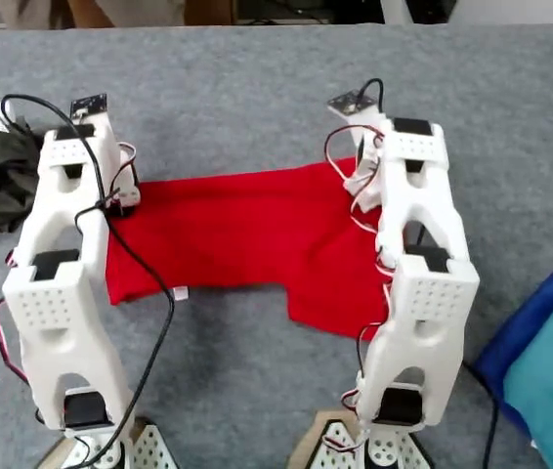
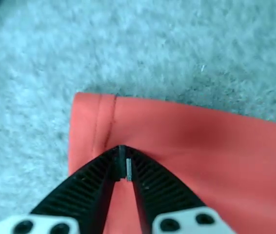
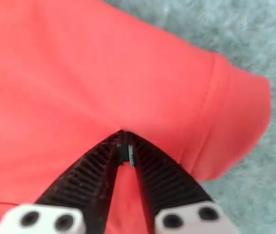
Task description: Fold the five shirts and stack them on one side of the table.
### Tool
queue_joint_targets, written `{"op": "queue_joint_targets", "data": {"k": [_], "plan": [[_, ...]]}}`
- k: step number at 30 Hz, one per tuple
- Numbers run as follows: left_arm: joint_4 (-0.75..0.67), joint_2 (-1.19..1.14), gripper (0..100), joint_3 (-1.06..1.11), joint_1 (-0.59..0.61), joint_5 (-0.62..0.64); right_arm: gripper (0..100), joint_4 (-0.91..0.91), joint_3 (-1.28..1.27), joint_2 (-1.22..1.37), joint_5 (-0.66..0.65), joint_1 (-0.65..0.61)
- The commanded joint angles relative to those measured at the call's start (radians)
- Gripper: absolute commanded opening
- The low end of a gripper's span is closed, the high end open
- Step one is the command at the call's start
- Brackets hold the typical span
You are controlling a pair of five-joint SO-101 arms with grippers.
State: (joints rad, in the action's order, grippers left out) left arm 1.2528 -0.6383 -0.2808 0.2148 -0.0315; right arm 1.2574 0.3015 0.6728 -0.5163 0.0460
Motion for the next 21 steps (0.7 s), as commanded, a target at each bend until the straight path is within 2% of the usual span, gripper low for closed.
{"op": "queue_joint_targets", "data": {"k": [1,5,9,15,21], "plan": [[0.060,-0.007,2,-0.114,0.055,-0.014,0.5,0.084,0.085,-0.039,-0.023,0.005],[0.184,0.044,2,-0.255,0.046,-0.012,0.5,0.183,0.153,-0.157,-0.025,-0.044],[0.265,0.085,2,-0.377,0.020,-0.012,0.5,0.204,0.220,-0.251,-0.026,-0.084],[0.216,0.030,2,-0.397,-0.015,-0.011,0.5,0.115,0.277,-0.114,-0.023,-0.113],[0.150,-0.131,2,-0.387,0.003,-0.011,0.5,0.098,0.420,0.143,-0.014,-0.030]]}}
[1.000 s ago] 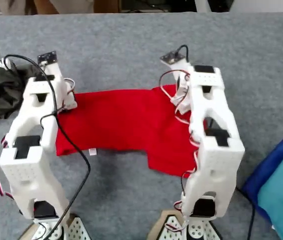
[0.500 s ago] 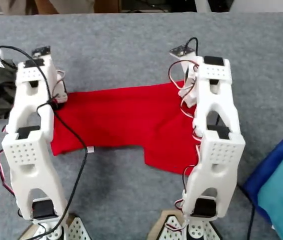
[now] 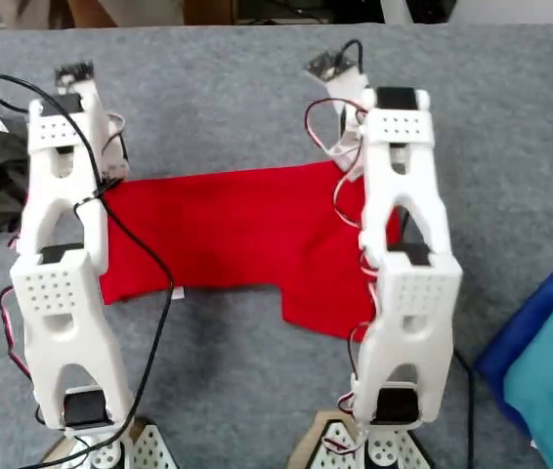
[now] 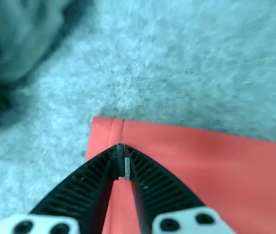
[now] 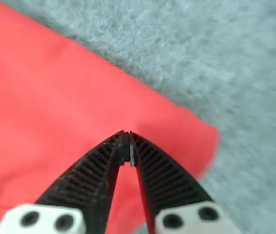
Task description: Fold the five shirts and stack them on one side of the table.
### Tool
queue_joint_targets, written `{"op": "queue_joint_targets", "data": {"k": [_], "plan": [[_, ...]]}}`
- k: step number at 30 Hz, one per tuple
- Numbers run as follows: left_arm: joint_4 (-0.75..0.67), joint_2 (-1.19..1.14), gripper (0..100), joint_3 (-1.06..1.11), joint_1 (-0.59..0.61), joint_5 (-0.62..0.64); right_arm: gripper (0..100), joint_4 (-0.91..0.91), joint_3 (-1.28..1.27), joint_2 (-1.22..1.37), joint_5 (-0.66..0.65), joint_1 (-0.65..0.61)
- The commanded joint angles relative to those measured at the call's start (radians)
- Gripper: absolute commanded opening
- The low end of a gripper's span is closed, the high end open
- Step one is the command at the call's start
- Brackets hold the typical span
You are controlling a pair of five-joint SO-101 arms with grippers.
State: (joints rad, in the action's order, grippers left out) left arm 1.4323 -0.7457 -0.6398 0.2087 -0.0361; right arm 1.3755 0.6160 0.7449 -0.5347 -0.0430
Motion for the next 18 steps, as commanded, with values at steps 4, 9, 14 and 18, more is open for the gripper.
{"op": "queue_joint_targets", "data": {"k": [4,9,14,18], "plan": [[-0.046,-0.087,2,-0.032,0.049,-0.009,0.5,0.008,0.254,0.188,-0.003,0.130],[-0.031,-0.108,2,-0.092,0.058,-0.006,0.5,0.209,0.504,0.231,-0.041,0.105],[0.103,-0.062,2,-0.261,0.021,-0.006,0.5,0.405,0.857,0.200,-0.052,0.025],[0.250,-0.025,2,-0.446,0.000,-0.012,0.6,0.413,0.863,0.127,-0.052,0.019]]}}
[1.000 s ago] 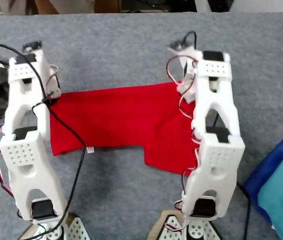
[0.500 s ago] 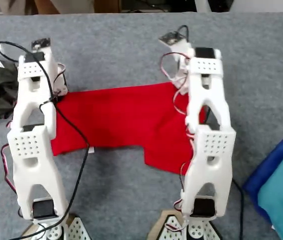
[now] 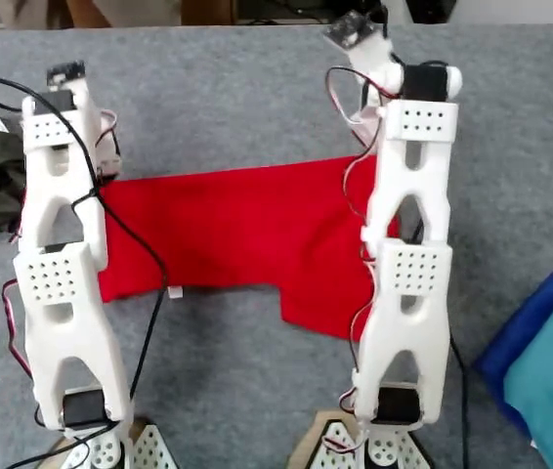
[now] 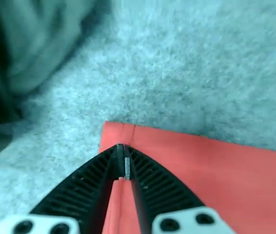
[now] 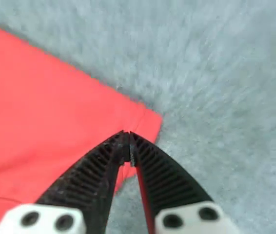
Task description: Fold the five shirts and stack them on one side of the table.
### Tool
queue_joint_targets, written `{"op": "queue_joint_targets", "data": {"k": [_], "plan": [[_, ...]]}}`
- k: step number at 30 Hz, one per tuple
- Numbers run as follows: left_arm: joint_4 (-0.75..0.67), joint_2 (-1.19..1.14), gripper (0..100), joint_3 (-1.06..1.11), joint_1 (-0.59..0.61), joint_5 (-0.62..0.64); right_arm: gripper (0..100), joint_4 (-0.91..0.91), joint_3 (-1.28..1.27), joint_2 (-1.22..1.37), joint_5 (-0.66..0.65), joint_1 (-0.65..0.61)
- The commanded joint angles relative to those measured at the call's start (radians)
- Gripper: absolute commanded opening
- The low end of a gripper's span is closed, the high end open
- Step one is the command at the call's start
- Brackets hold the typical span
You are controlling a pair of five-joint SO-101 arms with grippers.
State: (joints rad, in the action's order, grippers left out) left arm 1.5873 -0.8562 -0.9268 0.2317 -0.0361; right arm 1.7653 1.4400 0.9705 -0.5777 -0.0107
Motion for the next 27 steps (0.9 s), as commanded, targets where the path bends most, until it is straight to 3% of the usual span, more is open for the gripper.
{"op": "queue_joint_targets", "data": {"k": [1,7,15,19,25,27], "plan": [[0.137,0.094,2,-0.209,-0.026,-0.015,0.6,0.023,-0.010,-0.130,-0.011,-0.012],[0.176,0.188,2,-0.219,-0.028,-0.089,0.5,0.021,-0.318,-0.381,-0.061,-0.012],[0.152,0.653,2,0.371,-0.095,-0.109,0.5,0.017,-0.756,-0.753,-0.180,-0.018],[0.014,0.943,2,0.733,-0.115,-0.106,0.9,0.005,-1.027,-0.966,-0.279,-0.021],[-0.336,1.311,2,1.346,-0.080,-0.110,1.4,-0.068,-1.523,-1.340,-0.402,-0.038],[-0.454,1.389,2,1.508,-0.055,-0.110,5.6,-0.080,-1.712,-1.465,-0.442,-0.050]]}}
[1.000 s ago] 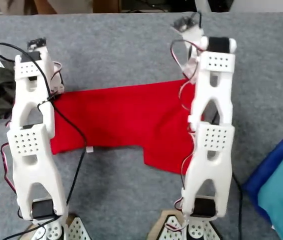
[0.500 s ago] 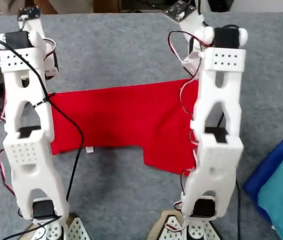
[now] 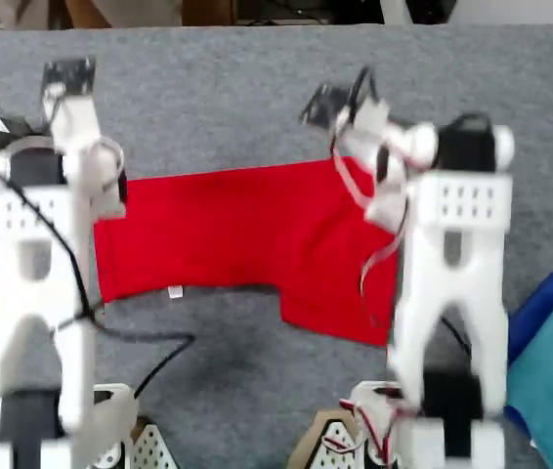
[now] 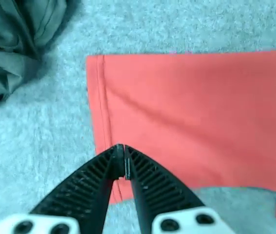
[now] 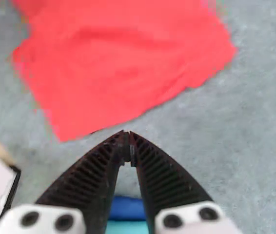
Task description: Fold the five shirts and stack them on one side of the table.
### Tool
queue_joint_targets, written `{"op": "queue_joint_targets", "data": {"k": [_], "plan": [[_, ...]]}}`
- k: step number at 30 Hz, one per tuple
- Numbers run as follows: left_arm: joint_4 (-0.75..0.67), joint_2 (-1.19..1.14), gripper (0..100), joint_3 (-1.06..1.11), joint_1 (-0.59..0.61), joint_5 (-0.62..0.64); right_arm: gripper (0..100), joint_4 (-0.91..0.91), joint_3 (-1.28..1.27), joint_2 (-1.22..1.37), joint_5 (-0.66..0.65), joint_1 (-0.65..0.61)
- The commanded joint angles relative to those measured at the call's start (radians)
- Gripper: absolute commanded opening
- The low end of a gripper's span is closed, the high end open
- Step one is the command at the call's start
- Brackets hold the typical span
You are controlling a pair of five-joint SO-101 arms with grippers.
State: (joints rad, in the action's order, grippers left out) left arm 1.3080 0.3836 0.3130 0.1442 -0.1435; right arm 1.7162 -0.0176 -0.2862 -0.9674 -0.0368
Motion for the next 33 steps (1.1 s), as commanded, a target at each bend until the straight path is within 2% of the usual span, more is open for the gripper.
{"op": "queue_joint_targets", "data": {"k": [1,6,10,12,16,23,28,33], "plan": [[-0.233,0.180,2,0.341,0.055,-0.003,8.9,-0.037,-0.346,-0.274,-0.066,-0.035],[-0.489,0.226,2,0.543,0.150,-0.003,20.7,-0.026,-0.733,-0.618,-0.133,-0.088],[-0.703,0.203,2,0.655,0.181,0.003,21.7,0.000,-0.960,-0.829,-0.130,-0.168],[-0.755,0.174,2,0.672,0.181,0.003,21.7,-0.017,-0.980,-0.872,-0.123,-0.166],[-0.766,0.090,2,0.664,0.173,0.005,21.7,-0.061,-0.993,-0.797,-0.120,-0.186],[-0.766,-0.130,2,0.549,0.180,0.031,21.7,-0.304,-1.070,-0.562,-0.054,-0.272],[-0.756,-0.240,2,0.476,0.183,0.029,21.7,-0.407,-1.139,-0.533,0.018,-0.384],[-0.756,-0.242,2,0.473,0.176,0.026,21.7,-0.511,-1.244,-0.532,0.021,-0.384]]}}
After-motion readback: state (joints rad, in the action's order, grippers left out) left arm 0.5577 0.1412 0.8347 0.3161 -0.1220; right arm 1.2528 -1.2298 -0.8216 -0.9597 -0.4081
